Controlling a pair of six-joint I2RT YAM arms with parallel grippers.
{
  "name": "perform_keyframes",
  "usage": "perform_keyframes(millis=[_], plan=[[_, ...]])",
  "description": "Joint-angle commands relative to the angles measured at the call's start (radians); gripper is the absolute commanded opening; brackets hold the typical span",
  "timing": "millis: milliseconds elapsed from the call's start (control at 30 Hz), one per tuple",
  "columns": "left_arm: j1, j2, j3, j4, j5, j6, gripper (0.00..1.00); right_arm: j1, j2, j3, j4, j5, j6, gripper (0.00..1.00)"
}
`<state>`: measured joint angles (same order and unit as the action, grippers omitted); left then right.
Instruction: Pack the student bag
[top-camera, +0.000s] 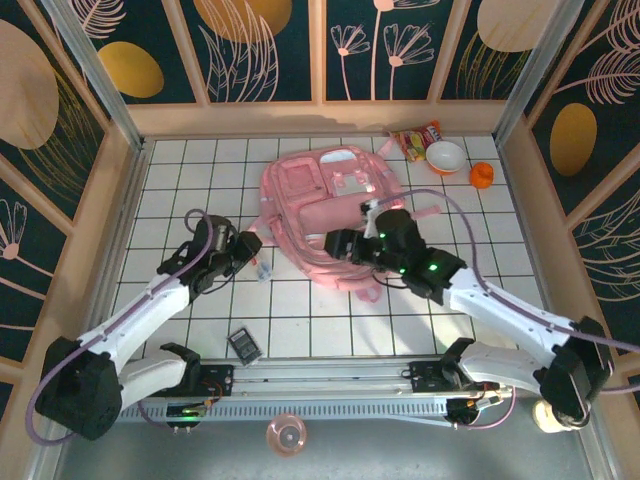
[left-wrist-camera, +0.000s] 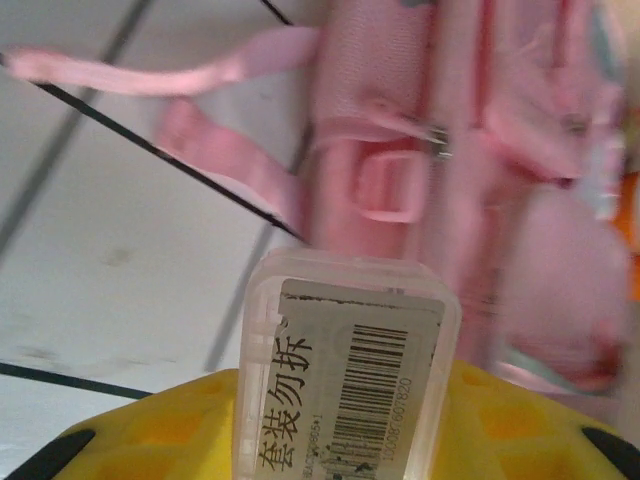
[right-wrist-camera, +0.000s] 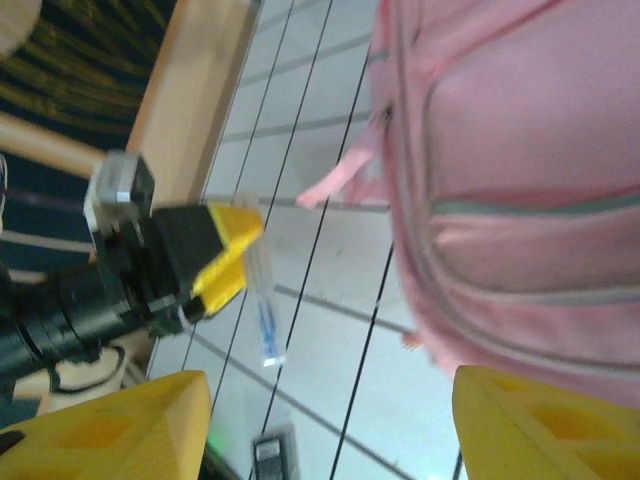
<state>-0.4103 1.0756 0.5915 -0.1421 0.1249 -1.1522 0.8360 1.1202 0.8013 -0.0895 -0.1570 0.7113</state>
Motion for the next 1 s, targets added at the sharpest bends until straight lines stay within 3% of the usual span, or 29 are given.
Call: perform_keyframes(millis=[0, 300, 567, 967], plan=[[0.007, -0.032, -0.105, 0.288, 0.140, -0.300, 0.34, 0.068, 0.066, 0.028, 0.045, 0.009, -0.030, 0.67], [0.006, -0.144, -0.271, 0.483, 0.147, -0.582, 0.34, 0.175, 0.274, 0.156, 0.039, -0.049, -0.112, 0.68], [0.007, -0.170, -0.307, 0.529, 0.138, -0.652, 0.35, 0.202, 0.433, 0.281, 0.015, -0.042, -0.180, 0.67], [0.006, -0.169, -0.323, 0.600, 0.157, -0.692, 0.37, 0.198, 0.483, 0.318, 0.019, 0.043, -0.188, 0.30]])
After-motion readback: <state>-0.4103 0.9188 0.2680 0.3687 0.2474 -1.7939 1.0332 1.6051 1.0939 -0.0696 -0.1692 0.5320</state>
